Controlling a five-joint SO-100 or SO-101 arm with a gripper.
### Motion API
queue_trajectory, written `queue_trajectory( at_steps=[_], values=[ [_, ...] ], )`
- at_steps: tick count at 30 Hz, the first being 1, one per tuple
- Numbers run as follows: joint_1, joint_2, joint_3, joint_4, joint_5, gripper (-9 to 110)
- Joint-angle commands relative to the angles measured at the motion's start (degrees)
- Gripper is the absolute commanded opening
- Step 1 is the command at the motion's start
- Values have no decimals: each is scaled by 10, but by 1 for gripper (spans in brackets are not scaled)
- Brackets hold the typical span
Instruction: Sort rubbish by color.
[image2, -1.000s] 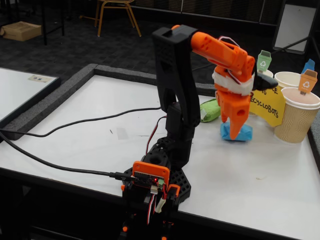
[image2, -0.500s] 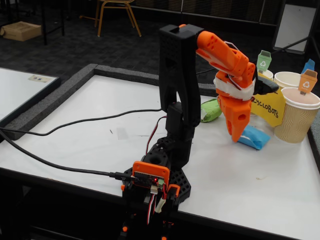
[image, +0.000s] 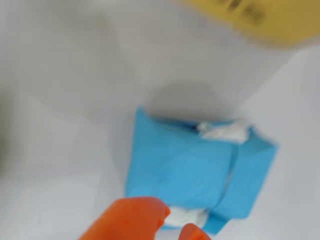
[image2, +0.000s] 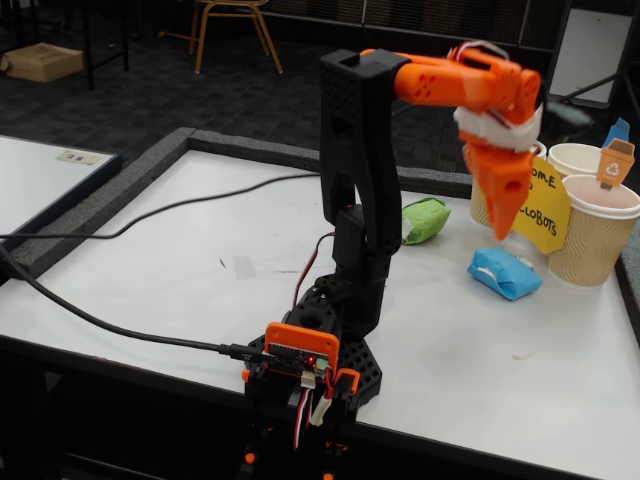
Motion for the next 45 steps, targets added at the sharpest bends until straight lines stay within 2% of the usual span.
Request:
queue_trajectory(
  at_steps=[1,15,17,26,31,42,45],
  values=[
    [31,32,-83,0,24,0],
    [90,-42,-40,-93,52,0],
    [90,-55,-40,-98,80,1],
    [91,-63,-42,-128,330,3],
    [90,-69,-33,-101,387,3],
    [69,-105,-13,-64,403,3],
    [63,-114,-11,-69,404,6]
  ],
)
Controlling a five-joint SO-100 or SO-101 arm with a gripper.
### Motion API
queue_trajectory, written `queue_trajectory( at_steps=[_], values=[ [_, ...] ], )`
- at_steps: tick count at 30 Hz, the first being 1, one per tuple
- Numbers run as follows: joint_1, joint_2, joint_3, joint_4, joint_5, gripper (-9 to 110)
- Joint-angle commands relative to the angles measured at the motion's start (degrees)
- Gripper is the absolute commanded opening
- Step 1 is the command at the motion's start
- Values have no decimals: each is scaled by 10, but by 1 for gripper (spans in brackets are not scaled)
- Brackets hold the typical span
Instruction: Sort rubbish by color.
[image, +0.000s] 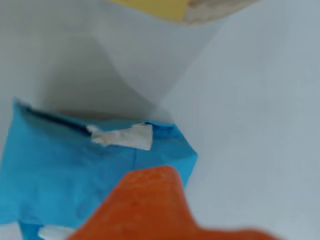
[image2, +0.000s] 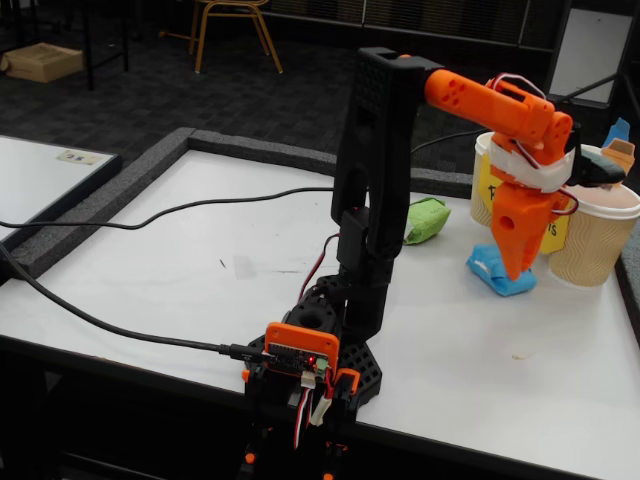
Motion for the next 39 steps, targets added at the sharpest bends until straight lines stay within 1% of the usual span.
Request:
queue_trajectory(
  at_steps=[1,2,4,5,8,13,20,33,39],
  values=[
    [-11,3,-11,-4,10,9],
    [-12,-3,-11,-6,10,14],
    [-13,-11,-9,-10,6,26],
    [-14,-14,-8,-11,4,29],
    [-14,-22,-8,-11,4,32],
    [-17,-25,-9,-15,4,32],
    [-18,4,-51,16,4,30],
    [-51,87,-237,126,3,30],
    [-90,86,-207,143,10,30]
  ],
)
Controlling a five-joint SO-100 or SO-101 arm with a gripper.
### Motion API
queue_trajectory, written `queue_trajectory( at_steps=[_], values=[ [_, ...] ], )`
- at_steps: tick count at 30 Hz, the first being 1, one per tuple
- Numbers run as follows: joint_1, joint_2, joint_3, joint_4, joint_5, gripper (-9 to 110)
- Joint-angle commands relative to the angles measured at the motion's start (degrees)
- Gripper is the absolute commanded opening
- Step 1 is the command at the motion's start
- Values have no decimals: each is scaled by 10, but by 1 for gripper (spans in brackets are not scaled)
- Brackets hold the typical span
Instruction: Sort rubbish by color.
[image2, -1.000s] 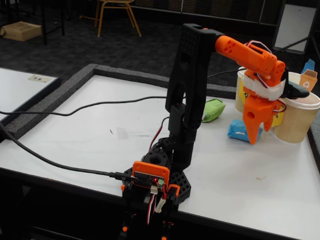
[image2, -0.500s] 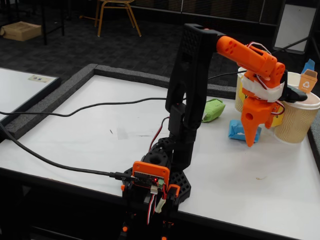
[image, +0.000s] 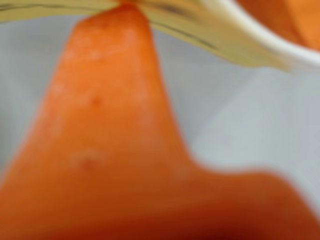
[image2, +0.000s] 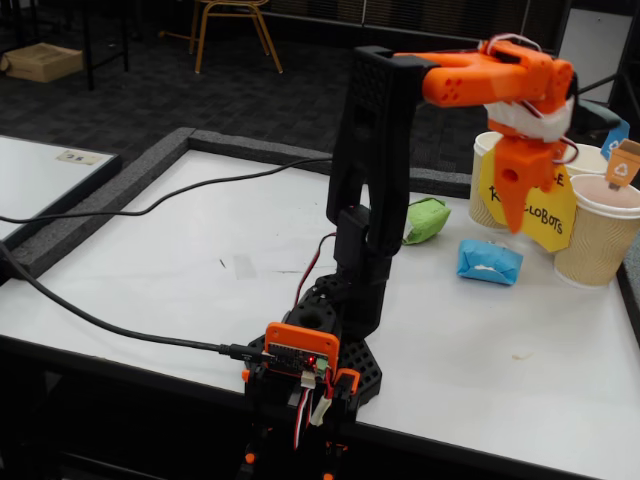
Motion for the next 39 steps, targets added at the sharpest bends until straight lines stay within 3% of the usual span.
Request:
queue_trajectory(
  at_steps=[1,11,30,35,39],
  values=[
    [-29,85,-31,-2,10,29],
    [-25,67,54,-40,10,29],
    [-8,-61,66,-115,2,32],
    [-8,-63,66,-120,1,6],
    [-5,-56,56,-108,1,2]
  ],
)
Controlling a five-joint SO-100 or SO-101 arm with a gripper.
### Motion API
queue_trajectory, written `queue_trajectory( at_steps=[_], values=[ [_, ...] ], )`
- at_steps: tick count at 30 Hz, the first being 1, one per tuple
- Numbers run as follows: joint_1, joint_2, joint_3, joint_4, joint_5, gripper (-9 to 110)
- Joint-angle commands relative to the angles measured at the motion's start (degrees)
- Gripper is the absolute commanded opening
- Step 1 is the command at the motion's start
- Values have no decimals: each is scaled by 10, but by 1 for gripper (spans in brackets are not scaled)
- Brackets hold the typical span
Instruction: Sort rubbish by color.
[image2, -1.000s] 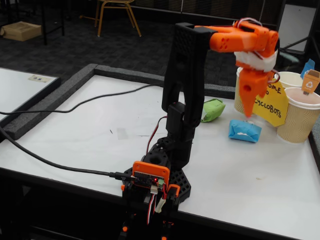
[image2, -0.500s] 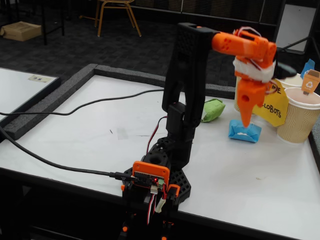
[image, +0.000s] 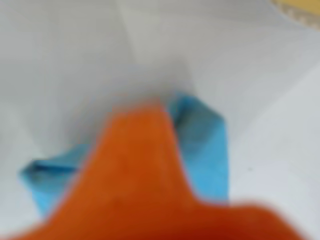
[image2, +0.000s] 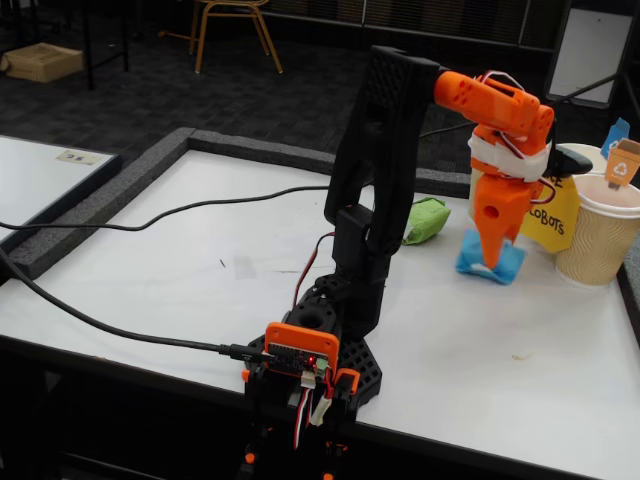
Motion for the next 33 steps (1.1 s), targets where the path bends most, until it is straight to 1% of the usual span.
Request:
queue_trajectory(
  at_steps=[1,11,18,21,24,33],
  values=[
    [12,28,-36,11,1,2],
    [17,137,-120,98,1,2],
    [17,242,-171,133,-1,2],
    [17,285,-178,137,-18,2],
    [17,323,-175,135,-56,2],
    [16,420,-150,121,-227,2]
  ],
)
